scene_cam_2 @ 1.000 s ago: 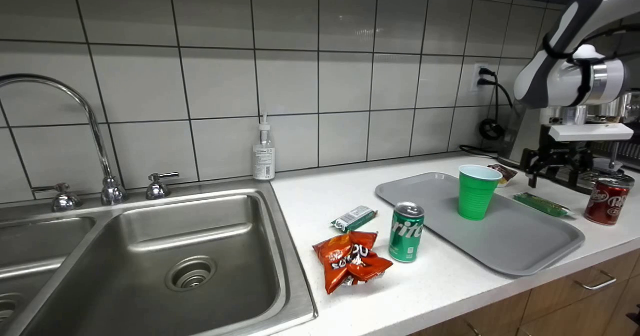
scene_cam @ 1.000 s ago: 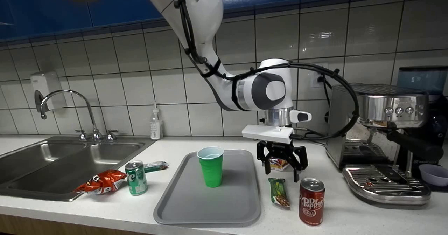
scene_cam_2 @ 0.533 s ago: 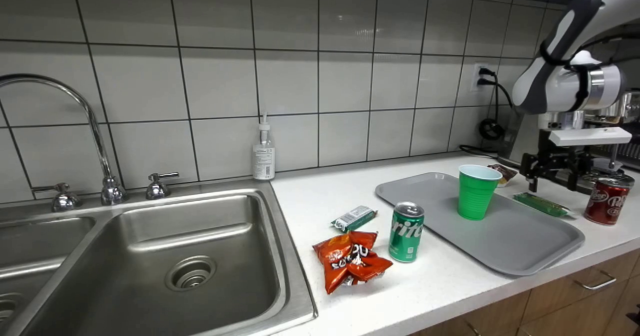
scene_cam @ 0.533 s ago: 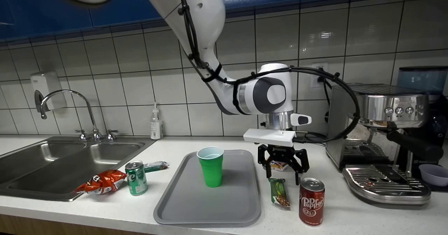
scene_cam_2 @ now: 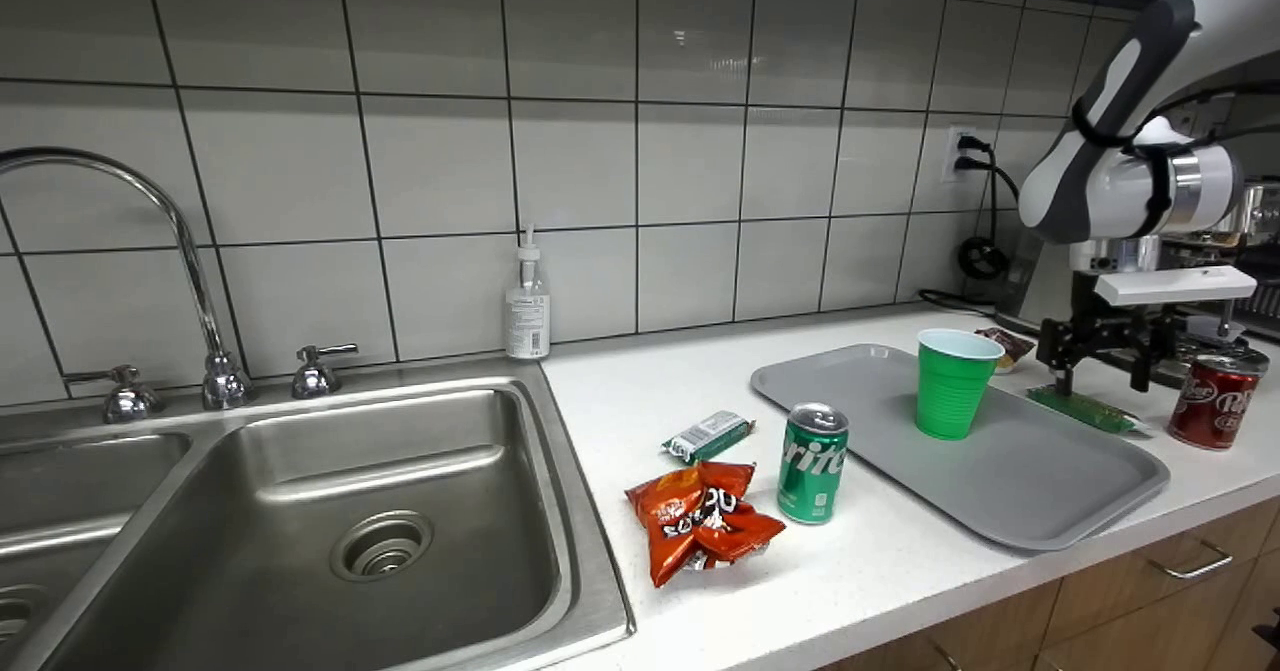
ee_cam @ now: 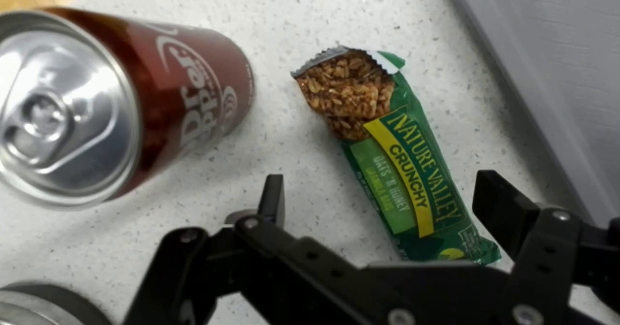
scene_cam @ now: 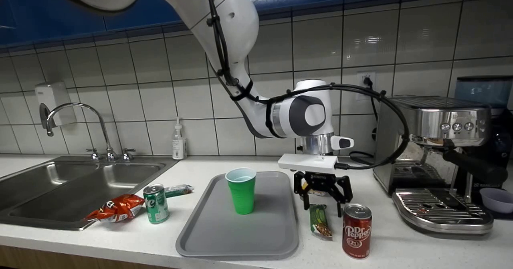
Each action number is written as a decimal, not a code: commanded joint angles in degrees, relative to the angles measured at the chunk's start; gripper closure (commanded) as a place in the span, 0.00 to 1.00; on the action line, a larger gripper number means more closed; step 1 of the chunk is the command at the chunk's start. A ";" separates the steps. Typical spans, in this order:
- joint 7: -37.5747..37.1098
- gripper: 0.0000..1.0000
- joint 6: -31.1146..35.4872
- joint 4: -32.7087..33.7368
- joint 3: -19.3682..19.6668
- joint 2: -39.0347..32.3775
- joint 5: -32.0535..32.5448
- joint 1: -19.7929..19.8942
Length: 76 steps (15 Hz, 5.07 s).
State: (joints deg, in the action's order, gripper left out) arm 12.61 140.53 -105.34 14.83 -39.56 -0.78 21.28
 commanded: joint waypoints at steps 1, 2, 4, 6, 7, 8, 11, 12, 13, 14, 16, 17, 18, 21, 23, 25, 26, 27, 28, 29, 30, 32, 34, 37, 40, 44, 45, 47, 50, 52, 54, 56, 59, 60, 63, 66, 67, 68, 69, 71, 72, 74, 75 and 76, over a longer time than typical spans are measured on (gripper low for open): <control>1.02 0.00 0.50 1.08 -1.12 -0.77 1.71 1.24; 1.06 0.00 0.56 1.06 -1.17 -0.83 1.83 1.27; 1.15 0.00 0.69 1.01 -1.29 -0.90 1.98 1.27; 1.23 0.00 0.84 0.95 -1.45 -1.03 2.05 1.25; 1.30 0.00 0.90 0.94 -1.52 -1.10 2.05 1.25; 1.37 0.00 0.98 0.93 -1.60 -1.17 2.03 1.26; -0.41 0.00 0.91 0.22 -1.39 -0.94 1.62 0.77; -0.45 0.00 0.94 0.32 -1.41 -0.94 1.62 0.76; -0.45 0.00 0.94 0.42 -1.41 -0.94 1.62 0.76; -0.45 0.00 0.94 0.49 -1.41 -0.94 1.62 0.77; -0.45 0.00 0.94 0.53 -1.41 -0.94 1.62 0.77; -0.45 0.00 0.94 0.54 -1.41 -0.94 1.62 0.77; -0.45 0.00 0.94 0.54 -1.41 -0.94 1.62 0.77; 0.16 0.00 0.83 0.61 -1.54 -0.99 1.81 0.86; 1.13 0.00 0.44 0.99 -1.96 -1.29 1.84 1.14; 1.57 0.00 0.27 1.23 -2.20 -1.54 1.89 1.23; 1.85 0.00 0.15 1.41 -2.35 -1.68 1.86 1.34; 2.07 0.00 0.06 1.69 -2.37 -1.91 1.94 1.41; 2.56 0.00 -0.22 1.91 -2.52 -2.08 1.99 1.56; 3.39 0.00 -0.67 2.28 -2.65 -2.31 2.16 1.74; 4.19 0.00 -0.88 2.49 -2.84 -2.44 2.15 1.97; 5.16 0.00 -0.94 2.87 -2.87 -2.71 2.28 2.15; 6.58 0.00 -1.01 3.32 -3.06 -2.90 2.35 2.56; 8.39 0.00 -1.13 3.75 -3.29 -3.12 2.48 2.97; 9.82 0.26 -0.83 3.77 -3.54 -3.15 2.77 3.27; 11.08 0.58 -0.60 3.49 -3.75 -3.09 3.26 3.42; 11.18 0.65 -0.56 3.46 -3.75 -3.09 3.40 3.39; 11.41 0.80 -0.42 3.38 -3.78 -3.02 3.69 3.42; 12.02 0.86 -0.12 3.02 -4.12 -2.42 3.57 3.69; 12.79 0.86 -0.26 2.53 -4.36 -1.66 3.52 3.75; 13.76 0.86 -0.75 1.20 -4.72 -0.14 3.61 3.65; 14.85 0.86 -0.75 -0.13 -5.14 1.33 3.68 3.59; 15.79 0.86 -0.96 -1.94 -5.27 3.59 4.01 3.13; 16.04 0.86 -0.95 -2.69 -5.35 4.40 4.08 3.05; 16.45 0.86 -0.88 -5.41 -5.70 6.56 4.12 2.68; 16.03 0.86 -0.53 -8.39 -6.16 8.11 3.80 2.22; 15.80 0.86 -0.46 -9.36 -6.40 8.52 3.58 2.10; 15.70 0.86 -0.46 -10.16 -6.58 8.83 3.43 2.01; 15.54 0.86 -0.28 -11.06 -6.81 9.16 3.25 1.91; 15.38 0.86 0.10 -12.58 -7.18 9.62 2.99 1.76; 15.07 0.86 0.44 -13.25 -7.31 9.74 2.87 1.60; 14.88 0.86 0.79 -14.10 -7.62 9.84 2.55 1.51; 14.83 0.86 0.80 -14.32 -7.64 10.05 2.47 1.45; 14.75 0.86 0.95 -14.65 -7.75 10.14 2.30 1.39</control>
State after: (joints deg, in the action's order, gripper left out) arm 27.80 140.99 -116.97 7.90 -31.89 1.92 22.59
